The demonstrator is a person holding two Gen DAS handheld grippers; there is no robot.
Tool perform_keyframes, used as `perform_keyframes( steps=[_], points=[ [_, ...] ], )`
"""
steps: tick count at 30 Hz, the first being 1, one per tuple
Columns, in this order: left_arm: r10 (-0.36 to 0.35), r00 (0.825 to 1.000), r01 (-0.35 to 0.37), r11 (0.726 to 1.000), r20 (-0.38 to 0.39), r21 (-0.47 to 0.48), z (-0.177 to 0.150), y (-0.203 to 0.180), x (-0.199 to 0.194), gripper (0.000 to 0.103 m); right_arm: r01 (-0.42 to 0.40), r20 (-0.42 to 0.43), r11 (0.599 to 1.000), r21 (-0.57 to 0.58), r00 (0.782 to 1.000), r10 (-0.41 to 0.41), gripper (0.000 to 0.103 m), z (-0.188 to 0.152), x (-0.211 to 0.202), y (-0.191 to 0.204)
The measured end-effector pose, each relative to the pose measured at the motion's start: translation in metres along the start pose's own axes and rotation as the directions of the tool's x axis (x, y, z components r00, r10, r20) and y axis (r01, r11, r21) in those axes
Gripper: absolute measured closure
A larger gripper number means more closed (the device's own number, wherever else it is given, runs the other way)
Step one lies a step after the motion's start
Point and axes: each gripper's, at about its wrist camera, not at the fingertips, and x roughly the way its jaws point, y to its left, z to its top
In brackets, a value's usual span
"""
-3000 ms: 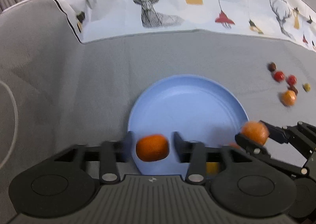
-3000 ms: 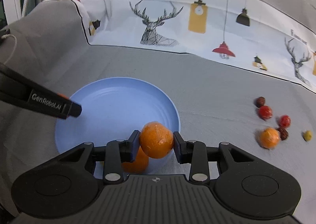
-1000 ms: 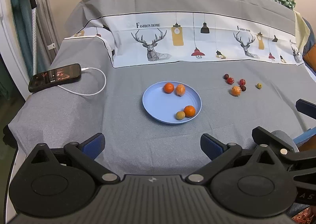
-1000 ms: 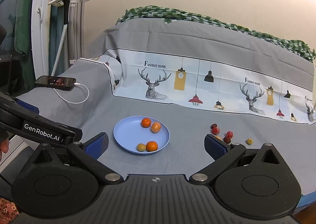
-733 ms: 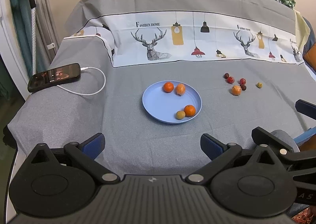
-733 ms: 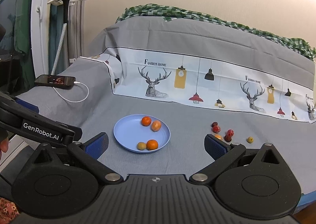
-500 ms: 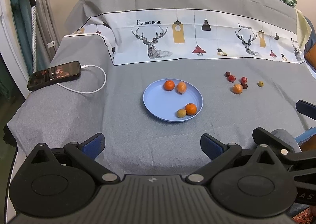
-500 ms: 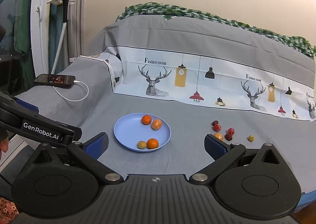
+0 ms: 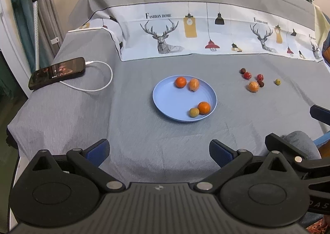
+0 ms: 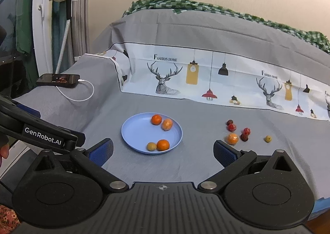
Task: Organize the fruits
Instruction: 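Withdraw both open tools from the plate and hold above the table, then grasp a mandarin with the left tool while the right tool grasps a yellow fruit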
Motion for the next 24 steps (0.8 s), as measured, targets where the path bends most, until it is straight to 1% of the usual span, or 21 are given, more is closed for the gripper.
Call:
perform_keyframes(
  steps=[5, 8, 12, 16, 18, 21, 24],
  points=[
    [0.012, 0.999, -0.012, 1.0, -0.037, 0.022, 0.003, -0.005, 0.012, 0.0, -0.015, -0.022, 0.999, 0.031, 1.0, 0.016, 0.001, -0.003, 0.009, -0.007],
    [0.019, 0.999, -0.018, 0.999, -0.047, 0.033, 0.007, -0.01, 0.017, 0.0, -0.006, -0.017, 0.997, 0.073, 1.0, 0.007, 0.001, -0.003, 0.012, -0.016],
    [0.033, 0.997, -0.031, 0.999, -0.065, 0.038, 0.016, -0.018, 0.027, 0.0, 0.001, -0.013, 0.989, 0.147, 1.0, 0.001, 0.001, -0.004, 0.018, -0.037],
    [0.021, 0.993, -0.016, 0.999, -0.114, 0.049, 0.029, -0.034, 0.046, 0.0, 0.017, -0.029, 0.978, 0.209, 1.0, -0.011, 0.001, -0.007, 0.03, -0.062],
    [0.016, 0.992, -0.009, 0.998, -0.125, 0.058, 0.039, -0.047, 0.058, 0.0, 0.039, -0.037, 0.971, 0.235, 0.999, -0.032, 0.001, -0.009, 0.037, -0.077],
    [-0.01, 0.992, 0.02, 0.997, -0.129, 0.078, 0.054, -0.07, 0.077, 0.0, 0.099, -0.052, 0.958, 0.269, 0.995, -0.088, 0.001, -0.012, 0.048, -0.107],
    [-0.044, 0.993, 0.058, 0.991, -0.11, 0.121, 0.069, -0.101, 0.102, 0.0, 0.191, -0.072, 0.936, 0.297, 0.981, -0.178, 0.001, -0.017, 0.061, -0.141]
  ],
)
